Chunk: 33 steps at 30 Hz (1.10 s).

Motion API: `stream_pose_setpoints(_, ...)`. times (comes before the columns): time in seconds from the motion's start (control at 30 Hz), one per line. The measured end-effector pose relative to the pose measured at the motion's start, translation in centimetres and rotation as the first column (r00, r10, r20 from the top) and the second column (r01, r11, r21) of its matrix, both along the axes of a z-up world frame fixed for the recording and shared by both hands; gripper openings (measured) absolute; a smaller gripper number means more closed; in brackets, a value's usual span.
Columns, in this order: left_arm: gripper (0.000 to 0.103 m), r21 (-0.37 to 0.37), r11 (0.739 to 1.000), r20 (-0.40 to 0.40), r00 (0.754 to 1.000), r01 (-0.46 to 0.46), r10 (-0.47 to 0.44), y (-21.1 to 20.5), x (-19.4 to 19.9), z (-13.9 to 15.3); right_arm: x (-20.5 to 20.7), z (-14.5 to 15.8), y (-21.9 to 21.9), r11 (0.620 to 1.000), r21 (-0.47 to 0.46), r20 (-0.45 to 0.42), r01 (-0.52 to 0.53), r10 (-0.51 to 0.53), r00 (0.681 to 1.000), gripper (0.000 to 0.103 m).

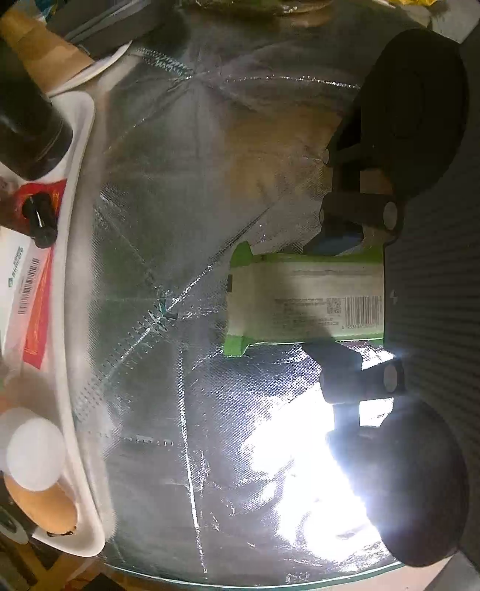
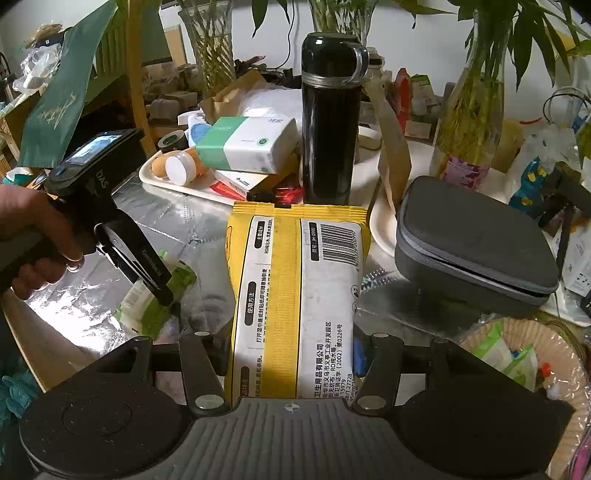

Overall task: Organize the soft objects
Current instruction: 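Grasp the green-edged wipes pack with left while right holds the yellow bag, then carry the wipes pack with left and yellow bag with right into the box, release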

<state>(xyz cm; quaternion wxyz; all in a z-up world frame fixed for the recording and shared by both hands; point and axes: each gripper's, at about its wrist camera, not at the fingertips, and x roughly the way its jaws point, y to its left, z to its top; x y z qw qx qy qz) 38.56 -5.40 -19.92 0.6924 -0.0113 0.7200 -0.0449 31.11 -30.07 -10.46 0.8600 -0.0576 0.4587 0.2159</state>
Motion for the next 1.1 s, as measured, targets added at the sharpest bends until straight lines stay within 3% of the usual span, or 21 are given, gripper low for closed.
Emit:
stream_pose_setpoints(0.23, 0.047, -0.023, 1.000, 0.124, 0.992, 0.016, -0.013, 0.8, -1.5, 3.3, -0.3, 0.3, 0.4, 1.000, -0.013, 0.005, -0.005, 0.005, 1.000, 0.059)
stream_pose_setpoints(0.53, 0.047, -0.029, 0.998, 0.284, 0.958, 0.050, -0.040, 1.2, -2.3, 8.6, -1.2, 1.7, 0.6, 1.000, -0.002, 0.034, -0.005, 0.005, 0.999, 0.059)
stream_pose_setpoints(0.7, 0.047, -0.060, 0.997, 0.352, 0.936, 0.058, -0.034, 1.5, -3.0, 11.3, -1.9, 3.2, 0.8, 1.000, -0.018, 0.059, 0.007, -0.006, 0.998, 0.059)
stream_pose_setpoints(1.1, 0.047, -0.106, 0.987, 0.499, 0.865, 0.122, -0.053, 3.2, -7.4, 18.0, -5.5, 8.4, 1.3, 0.998, 0.040, 0.072, 0.039, -0.042, 0.997, 0.059)
